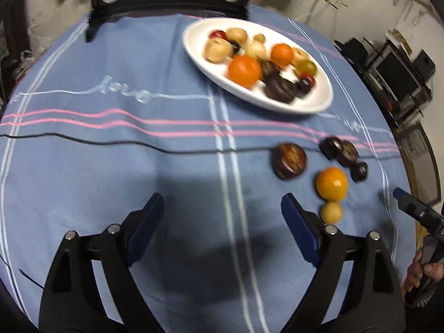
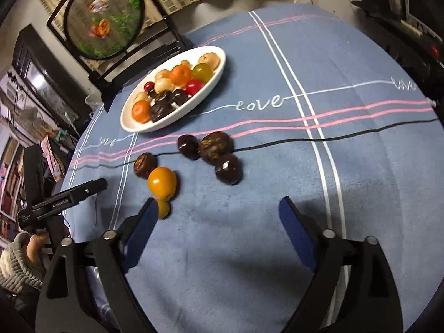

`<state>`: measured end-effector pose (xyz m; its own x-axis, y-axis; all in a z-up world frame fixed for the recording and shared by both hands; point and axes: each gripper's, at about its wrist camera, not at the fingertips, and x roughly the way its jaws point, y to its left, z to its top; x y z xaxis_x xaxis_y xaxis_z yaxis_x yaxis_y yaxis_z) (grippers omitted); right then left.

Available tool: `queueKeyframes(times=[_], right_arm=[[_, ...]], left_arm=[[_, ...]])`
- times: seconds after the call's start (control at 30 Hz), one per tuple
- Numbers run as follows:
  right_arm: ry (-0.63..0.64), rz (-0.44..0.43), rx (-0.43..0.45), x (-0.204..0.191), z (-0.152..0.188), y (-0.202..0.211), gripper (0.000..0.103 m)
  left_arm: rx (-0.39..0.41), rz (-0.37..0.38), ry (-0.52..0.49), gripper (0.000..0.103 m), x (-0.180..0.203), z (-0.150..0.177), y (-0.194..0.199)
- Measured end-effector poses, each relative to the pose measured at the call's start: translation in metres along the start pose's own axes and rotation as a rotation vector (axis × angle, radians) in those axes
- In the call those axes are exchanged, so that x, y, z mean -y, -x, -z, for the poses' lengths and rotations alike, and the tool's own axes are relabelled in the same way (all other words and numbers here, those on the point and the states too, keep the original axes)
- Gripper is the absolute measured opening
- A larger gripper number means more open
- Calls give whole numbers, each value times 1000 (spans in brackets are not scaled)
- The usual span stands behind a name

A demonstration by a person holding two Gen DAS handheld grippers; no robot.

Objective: Organize fruits
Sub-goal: 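Move both open tools back toward the fruit pile, then grasp a large dark brown fruit with the left tool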

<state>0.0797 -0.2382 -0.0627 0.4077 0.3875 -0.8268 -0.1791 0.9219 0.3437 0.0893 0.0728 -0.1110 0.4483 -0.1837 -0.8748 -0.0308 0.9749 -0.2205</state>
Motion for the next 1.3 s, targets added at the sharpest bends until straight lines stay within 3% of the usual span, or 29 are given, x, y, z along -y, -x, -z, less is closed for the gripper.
queueKeyframes(times=[0.17,0.5,0.67,0.97,1.07,1.17,1.3], right_arm=[[40,20,-6,-9,8,6,92],[-54,59,-1,19,17,11,92],[-53,56,-18,19,16,5,92],[-34,57,-44,16,11,-5,92],[-23,57,-52,14,10,-7,92],[-22,54,-56,14,10,-8,92],[-19,46,-61,13,9,-9,92]], left_arm=[[-1,-18,-79,88,26,-7,-7],[-21,-8,-144,89,60,-38,-36],[-27,-37,-170,89,67,-47,-49],[-43,-57,-142,94,48,-43,-58],[-36,-93,-80,94,25,-36,-50],[-39,-80,-16,94,2,-31,-41],[-7,-80,-24,93,-4,-34,-31]])
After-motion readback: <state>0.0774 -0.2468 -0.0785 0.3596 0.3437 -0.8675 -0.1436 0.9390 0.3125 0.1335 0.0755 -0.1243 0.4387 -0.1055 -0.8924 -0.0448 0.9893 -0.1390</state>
